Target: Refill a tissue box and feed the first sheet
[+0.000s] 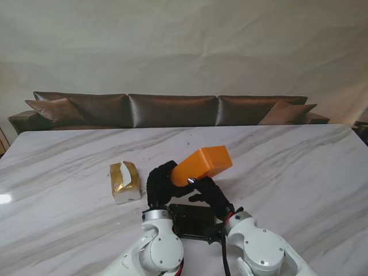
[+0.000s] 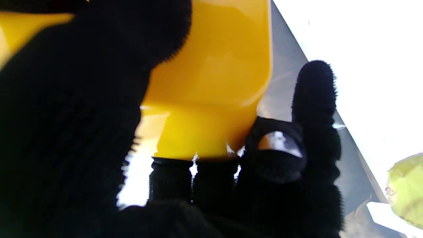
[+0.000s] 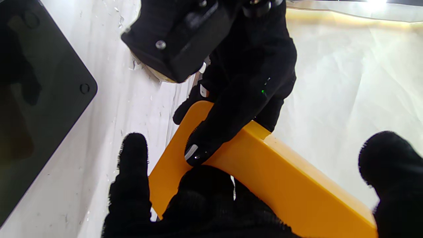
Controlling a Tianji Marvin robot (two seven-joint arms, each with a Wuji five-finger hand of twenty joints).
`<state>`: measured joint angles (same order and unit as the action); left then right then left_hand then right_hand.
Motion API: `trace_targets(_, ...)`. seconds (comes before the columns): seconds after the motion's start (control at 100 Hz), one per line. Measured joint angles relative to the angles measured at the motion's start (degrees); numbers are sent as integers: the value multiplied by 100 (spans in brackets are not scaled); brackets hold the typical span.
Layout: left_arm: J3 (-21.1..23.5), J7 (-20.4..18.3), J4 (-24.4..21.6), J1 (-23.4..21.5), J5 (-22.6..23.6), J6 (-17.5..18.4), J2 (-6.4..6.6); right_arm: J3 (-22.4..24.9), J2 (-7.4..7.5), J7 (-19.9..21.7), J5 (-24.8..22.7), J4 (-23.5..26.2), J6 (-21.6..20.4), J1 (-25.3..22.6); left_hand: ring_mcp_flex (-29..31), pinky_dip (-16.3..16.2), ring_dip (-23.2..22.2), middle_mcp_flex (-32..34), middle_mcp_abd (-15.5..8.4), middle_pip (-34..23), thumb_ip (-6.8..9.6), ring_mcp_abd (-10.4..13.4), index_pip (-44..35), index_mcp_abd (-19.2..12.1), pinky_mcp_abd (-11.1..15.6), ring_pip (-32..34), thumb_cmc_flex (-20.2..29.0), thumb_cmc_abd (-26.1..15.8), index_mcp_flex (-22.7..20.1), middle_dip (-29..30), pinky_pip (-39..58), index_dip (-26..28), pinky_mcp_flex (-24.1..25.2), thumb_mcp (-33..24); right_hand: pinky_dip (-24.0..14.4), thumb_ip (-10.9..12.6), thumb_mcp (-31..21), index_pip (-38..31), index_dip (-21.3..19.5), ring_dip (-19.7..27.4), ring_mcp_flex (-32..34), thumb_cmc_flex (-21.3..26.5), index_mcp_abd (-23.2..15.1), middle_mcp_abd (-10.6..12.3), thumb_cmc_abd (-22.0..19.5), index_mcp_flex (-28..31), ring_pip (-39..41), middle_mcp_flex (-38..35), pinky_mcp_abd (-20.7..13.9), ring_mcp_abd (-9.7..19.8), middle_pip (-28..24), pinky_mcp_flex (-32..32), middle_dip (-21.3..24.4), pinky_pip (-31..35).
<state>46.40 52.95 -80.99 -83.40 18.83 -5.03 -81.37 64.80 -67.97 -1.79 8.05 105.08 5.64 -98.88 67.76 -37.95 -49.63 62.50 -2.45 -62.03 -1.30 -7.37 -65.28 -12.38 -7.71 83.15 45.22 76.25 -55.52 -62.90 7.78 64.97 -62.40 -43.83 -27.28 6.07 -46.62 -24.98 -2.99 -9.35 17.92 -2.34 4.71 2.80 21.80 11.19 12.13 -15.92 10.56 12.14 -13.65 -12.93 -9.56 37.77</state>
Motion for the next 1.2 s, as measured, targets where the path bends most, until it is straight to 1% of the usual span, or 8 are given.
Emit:
trace_targets(0.16,55,-2,-38,-49,-336,215,-47,93,12,48,-99,124,-37,-114,10,-4,0,0,-1,-9,0,0,7,0,0,57,0,4,-4,0,0,0,-2,0,-63,0,0,-13,-10,-3,3,1,0,-59,0,83,-56,-66,38,-78,-7,-25,0,64)
trace_targets(0.56,90,88,125,31,-484,442,-140,383,88,133,-378,436,-60,-443,10,-9,51,1,-1,-174,-52,5,22,2,-1,69,0,4,-4,-2,0,1,-4,-2,-143,-1,3,85,-52,-25,206,65,194,-244,6,148,-135,-409,130,-314,-34,-141,0,264)
trace_targets(0.59,91,106,229,79,-484,504,-155,417,96,140,-421,483,-27,-486,10,-9,94,1,0,-221,-52,11,22,2,-1,54,0,4,-4,-2,0,1,-4,-4,-143,-1,3,154,-56,-25,213,65,233,-425,6,138,-129,-485,130,-521,-42,-141,0,269)
trace_targets(0.62,98,123,325,130,-477,521,-165,455,106,154,-468,528,15,-536,10,-9,97,1,75,-291,-52,28,20,2,-1,44,-6,-2,-6,-2,0,1,-4,-234,-143,-1,4,149,-52,-82,323,65,225,-738,7,148,-47,-632,131,-1255,-116,-142,-13,278)
trace_targets(0.66,122,136,420,193,-449,517,-169,500,125,192,-527,568,71,-607,11,-9,98,1,176,-308,-117,42,10,2,3,43,-14,-125,-8,-2,0,1,-4,-453,-144,-1,4,-50,-119,-82,325,65,221,-836,7,312,-38,-717,141,-1501,-127,-142,-19,313)
trace_targets(0.93,211,137,650,499,-317,456,-154,821,205,280,-844,895,209,-1090,14,-9,133,1,185,-309,-119,79,9,2,35,43,-14,-176,-9,-2,0,1,-4,-574,-144,-1,4,-61,-119,-82,325,65,224,-896,7,309,-36,-720,175,-1635,-181,-148,-76,331)
trace_targets(1.05,178,-63,689,598,99,164,-84,898,215,262,-1007,1007,319,-1175,15,-10,133,1,185,-309,-119,95,8,2,48,43,-14,-176,-9,-2,0,8,-4,-581,-144,-1,5,-163,-120,-82,325,71,225,-900,7,390,-35,-867,175,-1635,-216,-155,-82,333)
trace_targets(1.2,109,-696,731,793,758,-225,169,960,222,242,-1115,1071,492,-1225,16,-10,133,1,185,-309,-119,118,7,2,75,43,-14,-176,-8,-2,0,60,-4,-586,-144,-1,62,-165,-146,-82,416,198,226,-901,7,459,-30,-867,177,-1642,-249,-201,-84,356)
